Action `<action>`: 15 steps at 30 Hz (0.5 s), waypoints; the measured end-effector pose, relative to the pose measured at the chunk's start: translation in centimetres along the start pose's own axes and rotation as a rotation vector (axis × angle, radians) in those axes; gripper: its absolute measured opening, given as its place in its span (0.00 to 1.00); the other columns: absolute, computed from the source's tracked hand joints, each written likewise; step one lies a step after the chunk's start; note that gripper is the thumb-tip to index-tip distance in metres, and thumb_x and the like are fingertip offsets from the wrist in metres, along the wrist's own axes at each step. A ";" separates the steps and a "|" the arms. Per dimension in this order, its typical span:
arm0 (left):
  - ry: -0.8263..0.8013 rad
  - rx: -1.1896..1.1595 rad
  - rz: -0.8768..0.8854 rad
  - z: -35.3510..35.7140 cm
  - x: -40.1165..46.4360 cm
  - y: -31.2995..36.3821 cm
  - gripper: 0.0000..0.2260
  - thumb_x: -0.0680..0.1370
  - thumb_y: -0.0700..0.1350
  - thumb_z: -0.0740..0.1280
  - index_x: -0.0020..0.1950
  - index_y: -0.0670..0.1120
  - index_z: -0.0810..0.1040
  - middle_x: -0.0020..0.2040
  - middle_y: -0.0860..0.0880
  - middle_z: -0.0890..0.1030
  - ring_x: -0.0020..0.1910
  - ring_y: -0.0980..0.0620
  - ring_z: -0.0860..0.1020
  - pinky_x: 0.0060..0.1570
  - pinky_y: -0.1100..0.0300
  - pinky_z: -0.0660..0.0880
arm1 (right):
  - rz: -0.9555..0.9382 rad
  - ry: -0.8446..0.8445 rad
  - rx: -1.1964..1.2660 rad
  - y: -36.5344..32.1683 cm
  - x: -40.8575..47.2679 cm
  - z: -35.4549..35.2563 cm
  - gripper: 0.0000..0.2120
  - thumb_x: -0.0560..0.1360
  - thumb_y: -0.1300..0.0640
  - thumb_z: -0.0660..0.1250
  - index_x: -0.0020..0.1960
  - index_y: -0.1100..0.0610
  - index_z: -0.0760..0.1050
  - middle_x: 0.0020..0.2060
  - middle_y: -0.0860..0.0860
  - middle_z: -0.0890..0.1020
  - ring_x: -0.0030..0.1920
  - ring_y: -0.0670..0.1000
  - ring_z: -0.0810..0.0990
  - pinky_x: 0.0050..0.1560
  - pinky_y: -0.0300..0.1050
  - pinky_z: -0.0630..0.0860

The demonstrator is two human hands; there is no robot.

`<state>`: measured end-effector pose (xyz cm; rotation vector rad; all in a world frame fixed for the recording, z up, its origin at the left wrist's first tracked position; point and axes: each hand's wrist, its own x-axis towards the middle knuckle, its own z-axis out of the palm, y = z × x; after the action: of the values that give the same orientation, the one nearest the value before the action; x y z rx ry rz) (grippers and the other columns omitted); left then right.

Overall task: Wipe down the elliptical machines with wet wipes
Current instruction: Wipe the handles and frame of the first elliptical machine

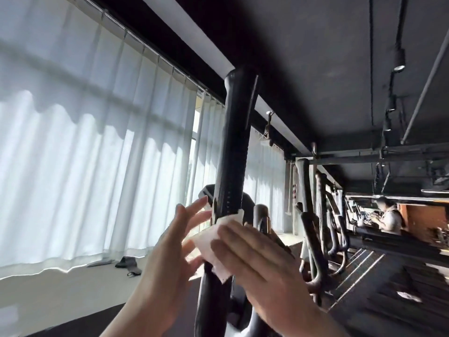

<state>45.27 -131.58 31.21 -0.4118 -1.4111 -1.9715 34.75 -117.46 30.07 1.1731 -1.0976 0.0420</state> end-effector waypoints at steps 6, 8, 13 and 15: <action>0.008 0.253 0.080 0.7 -1.6 1.6 0.26 0.68 0.69 0.55 0.61 0.63 0.77 0.57 0.60 0.82 0.60 0.59 0.79 0.63 0.46 0.72 | 0.157 0.168 0.174 1.3 2.0 0.0 0.14 0.81 0.65 0.59 0.64 0.58 0.75 0.64 0.53 0.77 0.67 0.50 0.74 0.69 0.46 0.70; 0.037 0.298 0.090 1.5 -1.7 1.8 0.27 0.67 0.70 0.54 0.61 0.65 0.77 0.56 0.62 0.82 0.59 0.61 0.79 0.61 0.49 0.73 | 0.370 0.306 0.244 4.8 5.5 0.2 0.15 0.79 0.66 0.61 0.63 0.62 0.77 0.62 0.55 0.80 0.64 0.51 0.78 0.65 0.46 0.74; 0.086 0.321 0.062 2.1 -2.1 1.6 0.26 0.68 0.68 0.55 0.62 0.64 0.77 0.57 0.65 0.81 0.59 0.63 0.77 0.62 0.50 0.72 | 0.644 0.443 0.399 8.2 10.5 1.4 0.15 0.78 0.65 0.63 0.64 0.63 0.77 0.59 0.55 0.82 0.59 0.42 0.76 0.60 0.23 0.67; 0.088 0.304 0.043 1.8 -2.1 1.7 0.26 0.69 0.68 0.54 0.60 0.61 0.79 0.57 0.64 0.81 0.60 0.62 0.77 0.65 0.46 0.70 | 0.635 0.403 0.441 6.0 9.0 2.1 0.15 0.78 0.66 0.64 0.64 0.63 0.77 0.62 0.54 0.80 0.61 0.40 0.75 0.62 0.27 0.69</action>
<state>47.71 -129.49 31.82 -0.2123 -1.5992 -1.6834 34.75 -120.70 40.55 1.0859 -1.0808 1.0130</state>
